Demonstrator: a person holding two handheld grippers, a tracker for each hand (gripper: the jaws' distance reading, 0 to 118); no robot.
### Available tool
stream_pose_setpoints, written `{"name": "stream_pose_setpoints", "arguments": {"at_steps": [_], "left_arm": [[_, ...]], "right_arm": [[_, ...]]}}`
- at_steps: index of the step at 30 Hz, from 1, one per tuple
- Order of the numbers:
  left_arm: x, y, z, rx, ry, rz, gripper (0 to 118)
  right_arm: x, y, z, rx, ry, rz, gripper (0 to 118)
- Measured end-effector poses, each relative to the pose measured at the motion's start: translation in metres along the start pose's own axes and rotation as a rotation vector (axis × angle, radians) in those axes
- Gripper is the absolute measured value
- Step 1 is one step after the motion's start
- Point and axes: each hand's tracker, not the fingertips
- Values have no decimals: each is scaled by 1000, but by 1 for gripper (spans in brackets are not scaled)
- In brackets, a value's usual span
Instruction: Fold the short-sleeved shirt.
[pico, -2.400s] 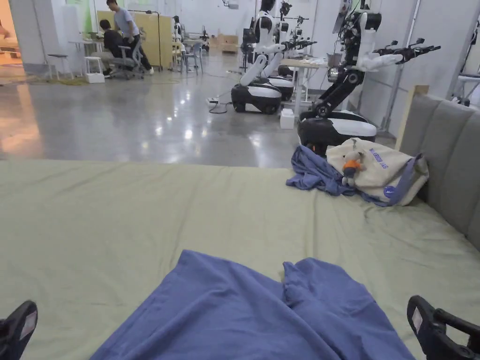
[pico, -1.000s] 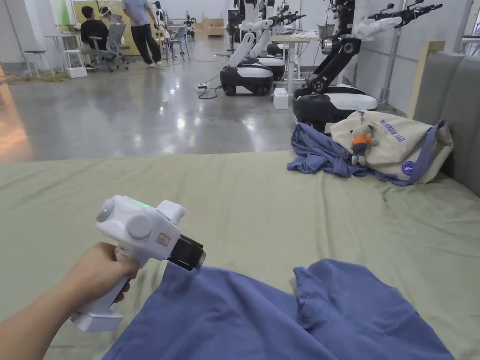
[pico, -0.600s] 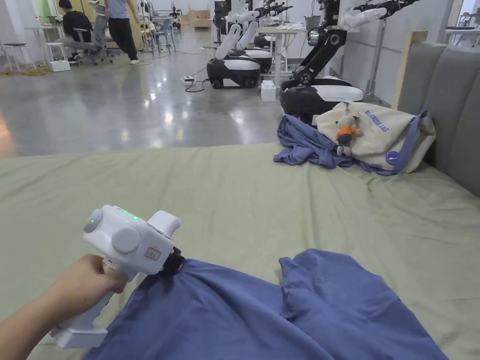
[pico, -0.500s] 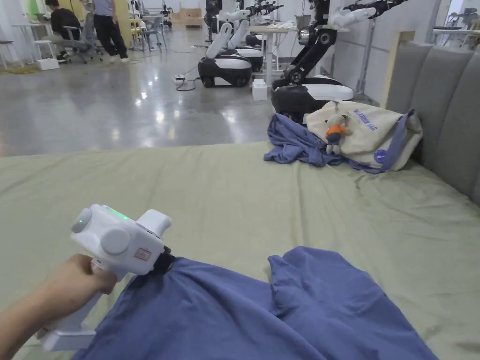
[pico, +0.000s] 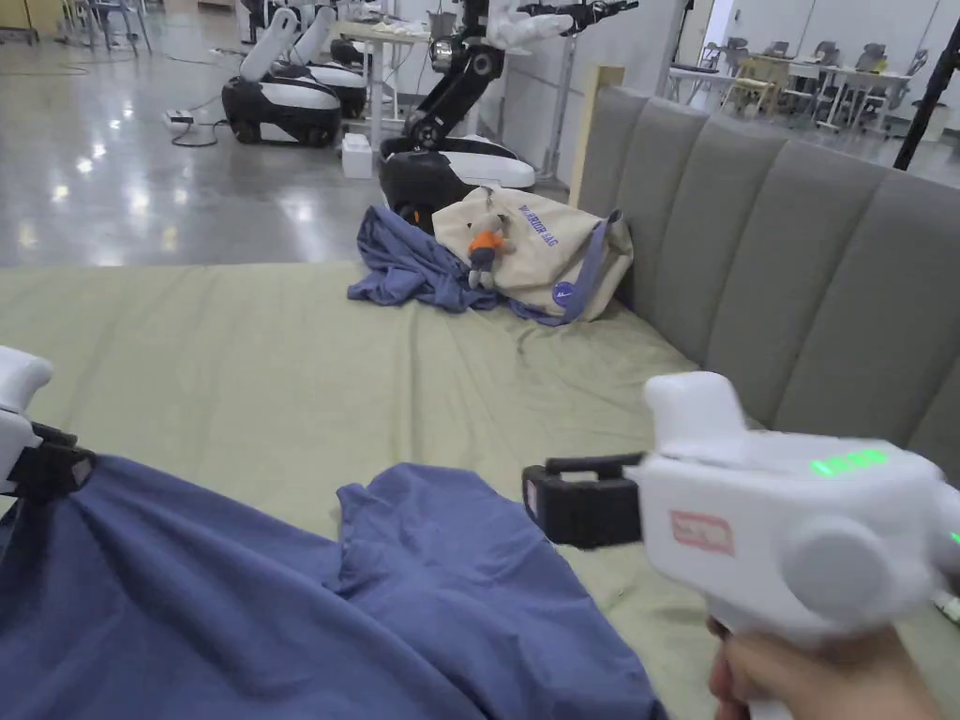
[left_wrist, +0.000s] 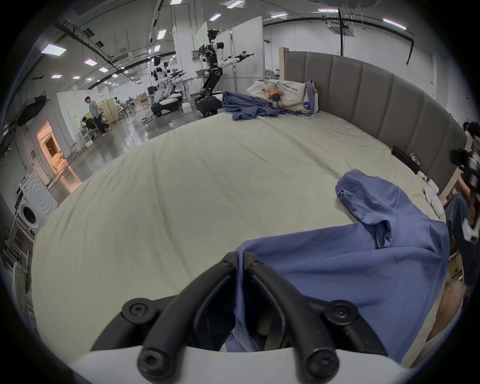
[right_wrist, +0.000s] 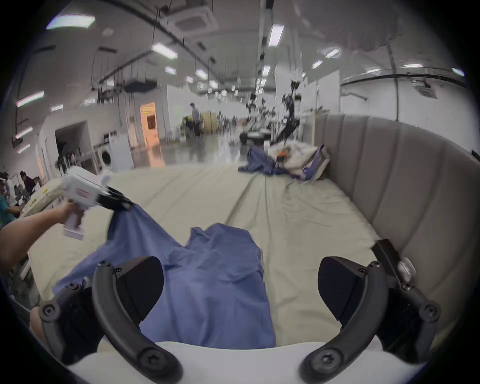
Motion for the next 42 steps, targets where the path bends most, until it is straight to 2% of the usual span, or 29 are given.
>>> {"name": "stream_pose_setpoints", "arguments": {"at_steps": [3, 4, 5, 6, 8, 10, 14, 17, 20, 22, 25, 27, 28, 30, 31, 33, 36, 37, 40, 42], "left_arm": [[-1, -4, 2, -4, 1, 10, 5], [-1, -5, 2, -5, 1, 8, 5], [-1, -6, 2, -9, 3, 8, 5], [-1, -7, 2, -13, 5, 7, 5], [-1, -8, 2, -13, 7, 7, 5], [-1, -9, 4, -13, 3, 9, 5], [-3, -7, 2, -19, 3, 7, 5], [-4, -5, 0, -23, 2, 13, 5], [-3, -4, -1, -23, 2, 16, 5], [-2, -4, -1, -25, 1, 18, 5], [-3, -5, -2, -29, 2, 20, 5], [-4, -5, -2, -26, 0, 30, 5], [-4, -5, -2, -27, -1, 36, 5], [-4, -5, -2, -22, -5, 42, 5], [-4, -6, -1, -20, -5, 43, 5], [-5, -5, -1, -18, -9, 58, 5], [-8, 0, 11, 28, -30, 109, 5], [-10, 2, 17, 46, -38, 126, 5], [-14, 9, 41, 84, -36, 142, 5], [-17, 13, 60, 103, -23, 137, 5]], "right_arm": [[10, 16, -82, -284, -6, 20, 118], [14, 14, -104, -313, 17, 3, 117], [18, 13, -119, -350, 23, -66, 116], [23, 14, -136, -425, 28, -101, 115], [30, 10, -154, -471, -1, -138, 114], [36, 8, -164, -493, -31, -126, 114], [41, -2, -168, -535, 0, -156, 111], [38, -6, -163, -524, 36, -185, 93], [34, -5, -165, -531, 57, -188, 90], [28, -5, -162, -524, 61, -184, 80], [23, -8, -161, -553, 26, -142, 49], [25, -9, -156, -529, -9, -122, 14], [29, -9, -155, -511, -3, -148, 11], [38, -8, -151, -502, 84, -258, 6], [39, -7, -149, -494, 78, -259, 6], [35, -1, -141, -434, 60, -188, 6], [38, 11, -127, -396, 137, -276, 6], [37, 15, -119, -372, 156, -260, 6], [41, 28, -94, -292, 158, -277, 6], [51, 39, -75, -263, 201, -328, 6]]}}
